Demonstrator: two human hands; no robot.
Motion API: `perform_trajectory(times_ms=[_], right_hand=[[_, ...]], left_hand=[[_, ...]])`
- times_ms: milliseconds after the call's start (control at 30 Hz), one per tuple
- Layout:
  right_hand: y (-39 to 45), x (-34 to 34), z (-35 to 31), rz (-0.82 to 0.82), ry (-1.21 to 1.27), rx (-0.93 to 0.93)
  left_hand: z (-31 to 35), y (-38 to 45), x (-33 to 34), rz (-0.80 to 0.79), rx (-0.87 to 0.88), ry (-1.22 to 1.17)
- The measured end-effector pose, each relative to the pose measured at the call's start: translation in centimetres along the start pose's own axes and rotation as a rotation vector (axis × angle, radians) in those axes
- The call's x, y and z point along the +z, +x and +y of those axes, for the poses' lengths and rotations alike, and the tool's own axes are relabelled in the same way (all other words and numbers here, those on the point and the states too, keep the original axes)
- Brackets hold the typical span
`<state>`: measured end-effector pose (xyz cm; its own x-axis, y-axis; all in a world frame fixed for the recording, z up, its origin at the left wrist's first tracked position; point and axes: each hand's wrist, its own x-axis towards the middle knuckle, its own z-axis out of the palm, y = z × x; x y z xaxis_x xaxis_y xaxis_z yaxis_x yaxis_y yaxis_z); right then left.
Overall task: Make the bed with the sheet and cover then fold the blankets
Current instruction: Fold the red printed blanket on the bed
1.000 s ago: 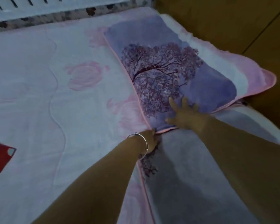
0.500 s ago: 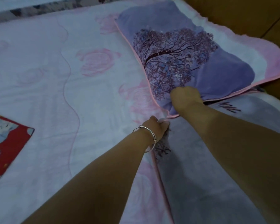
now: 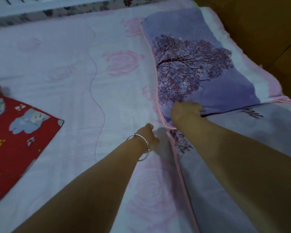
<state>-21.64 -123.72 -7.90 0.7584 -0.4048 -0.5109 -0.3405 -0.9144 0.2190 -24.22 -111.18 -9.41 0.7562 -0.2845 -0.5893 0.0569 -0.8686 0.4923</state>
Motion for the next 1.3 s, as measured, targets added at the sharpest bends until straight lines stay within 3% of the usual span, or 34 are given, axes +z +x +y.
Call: perform_trajectory(times_ms=[133, 367, 600, 667, 767, 900, 1100, 1300], right_hand=[[-5.5, 2.4, -5.5, -0.040, 0.072, -0.103], [-15.9, 5.5, -24.4, -0.201, 0.178, -0.407], [-28.9, 7.5, -43.7, -0.279, 0.212, -0.646], [-31.6, 8.9, -47.8, -0.293, 0.244, -0.663], [-33.8, 11.2, -52.4, -0.315, 0.073, -0.583], [-33.8, 12.4, -55.8, -0.356, -0.122, -0.505], [-32.9, 11.6, -56.3, -0.337, -0.117, -0.546], [-32.7, 11.6, -56.1, -0.385, -0.068, -0.538]], left_hand=[[-5.6, -3.3, -2.0, 0.048, -0.003, 0.089], [-22.0, -11.2, -8.3, 0.150, -0.101, 0.153], [-43.3, -23.6, -15.0, 0.301, -0.242, 0.580], [-48.1, -26.4, -16.0, 0.336, -0.233, 0.641], [-53.4, -29.0, -16.5, 0.267, -0.192, 0.522], [-56.8, -28.5, -17.1, 0.151, -0.200, 0.402], [-55.0, -25.0, -19.0, 0.011, -0.320, 0.475], [-54.3, -24.7, -18.2, 0.018, -0.313, 0.518]])
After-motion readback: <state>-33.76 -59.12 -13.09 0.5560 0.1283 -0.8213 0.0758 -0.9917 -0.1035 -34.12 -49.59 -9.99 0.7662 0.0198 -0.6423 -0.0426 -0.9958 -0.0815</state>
